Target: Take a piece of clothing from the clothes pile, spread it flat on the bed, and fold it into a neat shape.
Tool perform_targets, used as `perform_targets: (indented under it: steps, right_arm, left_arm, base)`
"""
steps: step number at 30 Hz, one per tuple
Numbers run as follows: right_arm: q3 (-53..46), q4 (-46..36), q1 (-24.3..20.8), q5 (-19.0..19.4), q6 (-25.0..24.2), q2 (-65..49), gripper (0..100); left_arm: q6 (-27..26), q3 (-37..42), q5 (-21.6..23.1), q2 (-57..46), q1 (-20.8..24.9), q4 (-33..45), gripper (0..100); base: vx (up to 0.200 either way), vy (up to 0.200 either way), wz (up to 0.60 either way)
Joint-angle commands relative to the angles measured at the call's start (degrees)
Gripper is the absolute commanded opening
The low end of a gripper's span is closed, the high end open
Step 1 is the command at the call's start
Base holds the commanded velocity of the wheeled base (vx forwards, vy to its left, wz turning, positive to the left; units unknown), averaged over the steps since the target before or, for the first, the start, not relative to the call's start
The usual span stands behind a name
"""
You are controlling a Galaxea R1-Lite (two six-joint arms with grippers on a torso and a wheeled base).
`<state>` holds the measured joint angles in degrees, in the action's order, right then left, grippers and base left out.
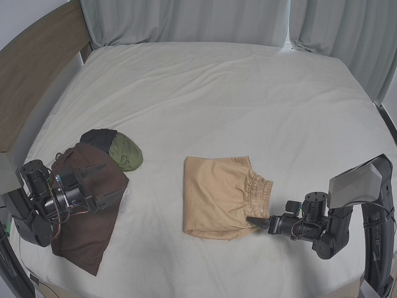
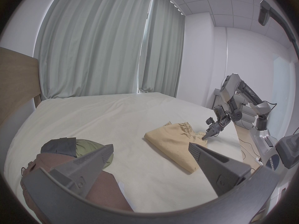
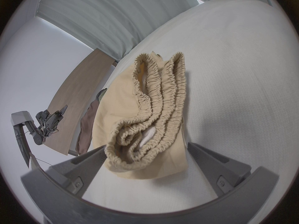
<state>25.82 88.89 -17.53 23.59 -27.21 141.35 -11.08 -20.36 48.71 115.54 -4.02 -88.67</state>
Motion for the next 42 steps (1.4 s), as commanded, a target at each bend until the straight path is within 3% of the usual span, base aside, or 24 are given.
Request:
perform_targets:
  steps: [1,26,27,37,42]
  right_arm:
    - [2.04,-0.21,-0.4,-0.03,-1.18,1.03,100]
    - [6.88,-0.04,-3.04,-0.03,-3.46,2.88,100]
    - [6.88,-0.04,-3.04,-0.03,-3.46,2.97,0]
    - [6.35,-0.04,-3.83,-0.12,-3.46,2.61,0]
    - [6.26,0.05,-4.97,-1.97,-3.55,2.26,0]
  left_arm:
    - [0.01,0.14,-0.02,0.12,0.16,-0.01,100]
    - [-0.08,0.5,0.07,0.47,0.16,-0.01,100]
    - [-0.08,0.5,0.07,0.47,0.16,-0.01,100]
    - [-0.08,0.85,0.07,0.56,0.24,-0.01,100]
    - [-0.08,1.11,0.07,0.47,0.33,-0.01,100]
  base:
    - [0.0,0.0,0.0]
    - [0.0,0.0,0.0]
    - [0.0,0.0,0.0]
    - [0.0,0.0,0.0]
    - [0.0,0.0,0.0]
